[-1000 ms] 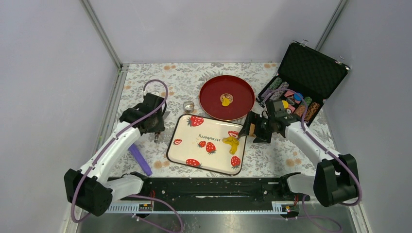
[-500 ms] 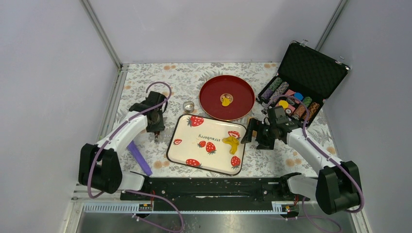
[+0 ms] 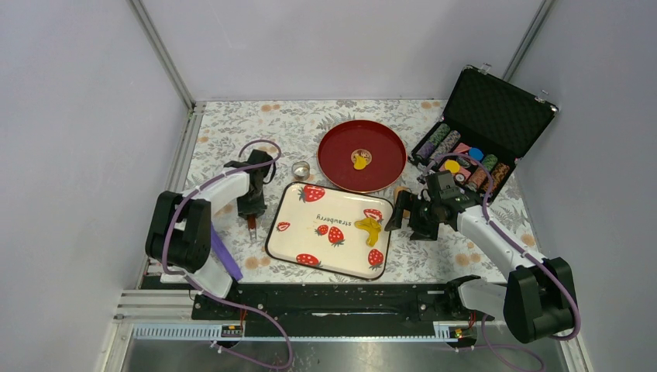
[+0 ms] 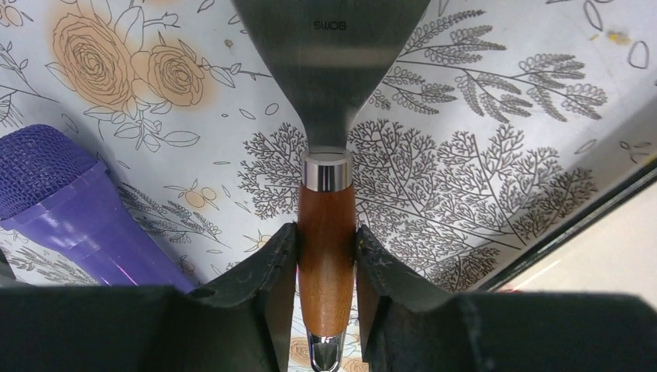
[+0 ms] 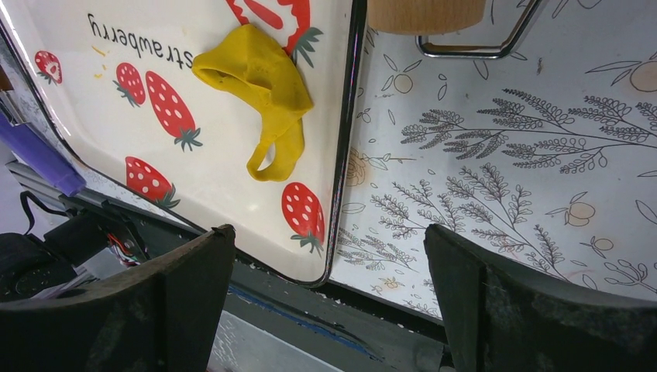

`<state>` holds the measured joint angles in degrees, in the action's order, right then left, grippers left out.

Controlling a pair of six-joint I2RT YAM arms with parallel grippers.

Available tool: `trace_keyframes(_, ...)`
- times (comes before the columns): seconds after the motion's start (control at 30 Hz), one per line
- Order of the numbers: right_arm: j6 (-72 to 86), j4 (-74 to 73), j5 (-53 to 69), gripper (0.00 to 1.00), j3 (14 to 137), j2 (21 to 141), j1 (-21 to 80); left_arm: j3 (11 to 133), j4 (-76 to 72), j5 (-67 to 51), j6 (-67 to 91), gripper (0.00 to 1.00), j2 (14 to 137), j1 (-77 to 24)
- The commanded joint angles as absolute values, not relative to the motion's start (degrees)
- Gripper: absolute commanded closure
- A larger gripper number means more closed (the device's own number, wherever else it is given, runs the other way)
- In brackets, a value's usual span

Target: Roll out the dumpling wrappers from the dough

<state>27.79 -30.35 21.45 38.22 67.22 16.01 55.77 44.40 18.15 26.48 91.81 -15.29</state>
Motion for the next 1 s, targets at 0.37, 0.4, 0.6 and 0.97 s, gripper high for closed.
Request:
trace_keyframes(0.37, 26.76, -30.7, 19.58, 0.01, 37.68, 65.83, 16.1, 58.36, 44.5, 22.33, 31.51, 0.23, 89.33, -14.92)
trace_keyframes(0.4, 26.8, -30.62, 19.52, 0.0, 37.67, 65.79, 16.09, 58.32, 44.5, 22.32, 31.49, 0.21, 88.5, -14.92)
trace_keyframes(0.6, 26.95, -30.72, 19.2, 0.0, 37.84, 65.29, 16.08, 56.03, 40.54, 16.02, 30.74, 0.14, 82.82, -14.5)
trace_keyframes(0.97, 26.22, -31.68, 14.1, 0.01, 38.13, 62.98, 16.08, 45.48, 24.21, -10.44, 31.4, 0.01, 61.93, -7.83)
